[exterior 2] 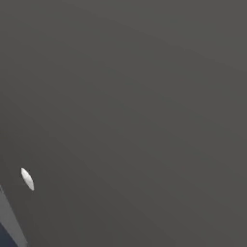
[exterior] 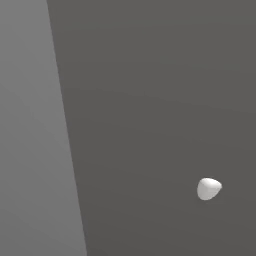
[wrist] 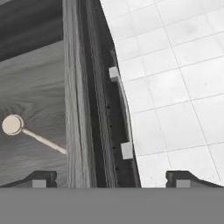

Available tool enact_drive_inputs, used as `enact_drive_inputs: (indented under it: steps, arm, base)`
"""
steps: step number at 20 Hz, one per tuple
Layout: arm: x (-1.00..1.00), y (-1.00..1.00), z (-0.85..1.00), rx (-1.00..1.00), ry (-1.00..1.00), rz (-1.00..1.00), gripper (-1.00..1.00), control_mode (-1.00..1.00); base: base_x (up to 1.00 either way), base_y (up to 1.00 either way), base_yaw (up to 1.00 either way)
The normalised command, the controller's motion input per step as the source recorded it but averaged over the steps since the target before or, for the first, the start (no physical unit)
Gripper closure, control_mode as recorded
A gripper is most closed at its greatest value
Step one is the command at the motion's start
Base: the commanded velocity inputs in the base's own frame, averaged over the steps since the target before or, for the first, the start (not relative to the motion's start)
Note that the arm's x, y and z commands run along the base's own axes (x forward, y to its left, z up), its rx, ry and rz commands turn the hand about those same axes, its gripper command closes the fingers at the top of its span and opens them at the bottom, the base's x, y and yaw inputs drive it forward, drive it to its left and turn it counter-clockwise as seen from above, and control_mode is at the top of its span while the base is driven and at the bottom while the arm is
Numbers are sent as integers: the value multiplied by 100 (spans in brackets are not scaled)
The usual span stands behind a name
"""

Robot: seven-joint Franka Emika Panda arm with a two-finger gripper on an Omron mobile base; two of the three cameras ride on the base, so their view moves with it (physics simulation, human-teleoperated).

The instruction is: Pick the dish brush from the drawer and place it on the counter.

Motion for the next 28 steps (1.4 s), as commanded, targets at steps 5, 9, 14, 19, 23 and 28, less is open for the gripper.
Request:
enact_drive_inputs:
  steps: [5, 9, 14, 19, 23, 28]
  arm:
    - [7, -16, 100, 3, -15, 42, -100, -100]
    - [37, 9, 100, -7, 6, 63, -100, -100]
    - [40, 35, 100, -24, 36, 63, -100, -100]
    - [52, 56, 73, -25, 40, 36, -100, -100]
    - [44, 42, -12, -6, 2, 20, -100, -100]
    - [64, 25, -59, -3, 0, 10, -100, -100]
  base:
    - [0, 0, 0]
    - [0, 0, 0]
    - [0, 0, 0]
    - [0, 0, 0]
    - [0, 0, 0]
    - [0, 0, 0]
